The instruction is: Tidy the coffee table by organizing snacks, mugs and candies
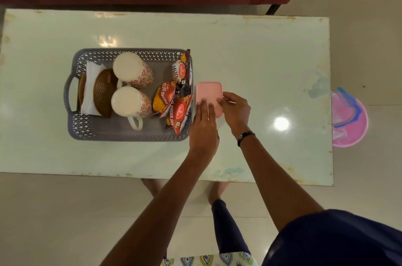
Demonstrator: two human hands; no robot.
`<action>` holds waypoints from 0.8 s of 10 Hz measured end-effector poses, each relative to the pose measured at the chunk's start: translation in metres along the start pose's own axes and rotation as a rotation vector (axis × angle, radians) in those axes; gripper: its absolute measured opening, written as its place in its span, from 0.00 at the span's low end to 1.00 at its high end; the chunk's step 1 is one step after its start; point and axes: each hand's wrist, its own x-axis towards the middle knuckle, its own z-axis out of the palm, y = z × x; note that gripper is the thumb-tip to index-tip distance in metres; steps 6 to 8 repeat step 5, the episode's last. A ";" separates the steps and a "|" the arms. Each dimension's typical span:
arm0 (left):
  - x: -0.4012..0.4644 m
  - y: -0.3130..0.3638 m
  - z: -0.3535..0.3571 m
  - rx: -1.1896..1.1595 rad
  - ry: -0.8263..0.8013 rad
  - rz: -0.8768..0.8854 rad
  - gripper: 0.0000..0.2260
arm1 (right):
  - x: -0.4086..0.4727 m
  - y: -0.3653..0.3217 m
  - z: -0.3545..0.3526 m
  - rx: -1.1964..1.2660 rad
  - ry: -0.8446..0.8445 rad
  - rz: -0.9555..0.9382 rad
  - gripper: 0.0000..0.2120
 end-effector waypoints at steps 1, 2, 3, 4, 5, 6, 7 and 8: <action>0.001 0.003 -0.004 0.040 -0.064 -0.063 0.29 | -0.001 -0.001 0.003 -0.007 -0.048 0.008 0.12; 0.002 0.004 -0.007 0.044 -0.094 -0.073 0.30 | -0.001 -0.002 0.004 -0.023 -0.053 0.002 0.12; 0.001 0.004 -0.009 0.038 -0.100 -0.064 0.30 | 0.000 -0.003 0.002 -0.052 -0.084 0.005 0.12; 0.000 0.002 -0.015 0.018 -0.107 -0.045 0.28 | -0.003 -0.005 -0.001 -0.102 -0.129 -0.017 0.14; -0.009 -0.001 -0.026 -0.061 -0.058 0.016 0.27 | -0.016 -0.009 -0.005 -0.145 -0.086 -0.040 0.16; -0.009 -0.001 -0.026 -0.061 -0.058 0.016 0.27 | -0.016 -0.009 -0.005 -0.145 -0.086 -0.040 0.16; -0.009 -0.001 -0.026 -0.061 -0.058 0.016 0.27 | -0.016 -0.009 -0.005 -0.145 -0.086 -0.040 0.16; -0.009 -0.001 -0.026 -0.061 -0.058 0.016 0.27 | -0.016 -0.009 -0.005 -0.145 -0.086 -0.040 0.16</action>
